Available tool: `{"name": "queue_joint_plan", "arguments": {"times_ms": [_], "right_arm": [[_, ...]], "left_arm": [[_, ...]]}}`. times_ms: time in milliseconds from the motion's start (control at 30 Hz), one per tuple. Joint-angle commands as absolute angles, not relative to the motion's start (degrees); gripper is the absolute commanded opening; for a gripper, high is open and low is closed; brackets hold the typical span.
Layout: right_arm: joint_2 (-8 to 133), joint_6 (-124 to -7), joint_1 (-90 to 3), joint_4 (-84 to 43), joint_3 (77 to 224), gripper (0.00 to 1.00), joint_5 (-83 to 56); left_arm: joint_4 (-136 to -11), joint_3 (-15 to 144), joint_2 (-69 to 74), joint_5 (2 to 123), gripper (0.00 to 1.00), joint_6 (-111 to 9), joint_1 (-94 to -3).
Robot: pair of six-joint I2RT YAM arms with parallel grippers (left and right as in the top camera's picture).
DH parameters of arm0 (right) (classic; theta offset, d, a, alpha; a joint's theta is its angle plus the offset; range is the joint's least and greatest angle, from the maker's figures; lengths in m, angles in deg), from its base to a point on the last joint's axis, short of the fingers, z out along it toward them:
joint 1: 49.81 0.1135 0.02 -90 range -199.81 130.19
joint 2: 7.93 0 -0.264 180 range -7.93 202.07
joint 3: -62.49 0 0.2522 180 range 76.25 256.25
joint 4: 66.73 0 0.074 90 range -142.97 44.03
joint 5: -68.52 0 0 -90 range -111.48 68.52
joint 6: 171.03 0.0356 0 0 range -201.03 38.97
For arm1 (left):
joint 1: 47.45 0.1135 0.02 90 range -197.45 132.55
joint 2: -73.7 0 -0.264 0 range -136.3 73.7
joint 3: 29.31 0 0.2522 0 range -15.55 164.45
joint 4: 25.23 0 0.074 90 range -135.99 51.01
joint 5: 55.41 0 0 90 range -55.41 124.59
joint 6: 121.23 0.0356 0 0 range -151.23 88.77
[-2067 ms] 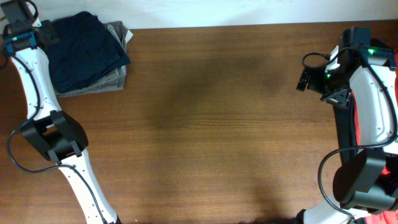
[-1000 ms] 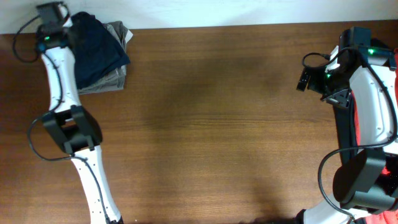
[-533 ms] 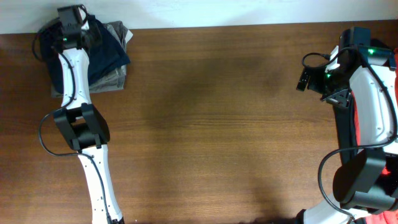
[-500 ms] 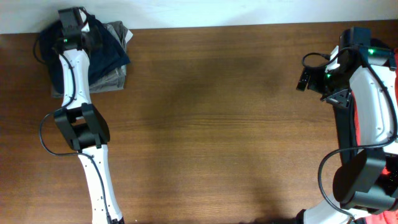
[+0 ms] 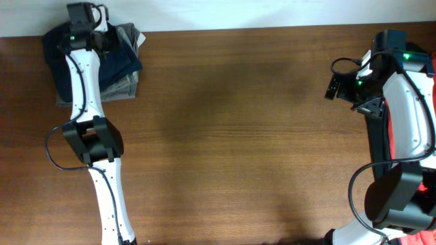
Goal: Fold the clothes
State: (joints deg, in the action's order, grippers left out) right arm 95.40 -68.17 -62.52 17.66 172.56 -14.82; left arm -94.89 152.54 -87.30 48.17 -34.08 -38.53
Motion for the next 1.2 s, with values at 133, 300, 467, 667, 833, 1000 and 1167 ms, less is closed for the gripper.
{"name": "queue_joint_plan", "arguments": {"times_ms": [133, 300, 467, 667, 833, 1000, 1167], "right_arm": [[95.1, -68.6, -62.7, 17.8, 172.9, 0.99, -15.6], [95.1, -68.6, -62.7, 17.8, 172.9, 0.99, -15.6], [95.1, -68.6, -62.7, 17.8, 172.9, 0.99, -15.6], [95.1, -68.6, -62.7, 17.8, 172.9, 0.99, -15.6], [95.1, -68.6, -62.7, 17.8, 172.9, 0.99, -15.6], [95.1, -68.6, -62.7, 17.8, 172.9, 0.99, -15.6], [95.1, -68.6, -62.7, 17.8, 172.9, 0.99, -15.6]], "left_arm": [[-111.6, 157.8, -69.4, 57.9, 0.97, -34.3, -39.9], [-124.0, 157.8, -61.1, 57.9, 0.99, -34.2, -39.8], [-135.7, 157.7, -52.4, 57.9, 0.99, -31.5, -40.6], [-135.7, 156.5, -40.3, 60.5, 0.99, -32.2, -44.8], [-135.7, 151.4, -30.0, 58.2, 0.99, -32.2, -53.7], [-135.7, 134.6, -16.4, 45.5, 0.99, -34.0, -65.7], [-135.7, 116.3, -4.2, 38.1, 0.99, -42.2, -72.6]]}}
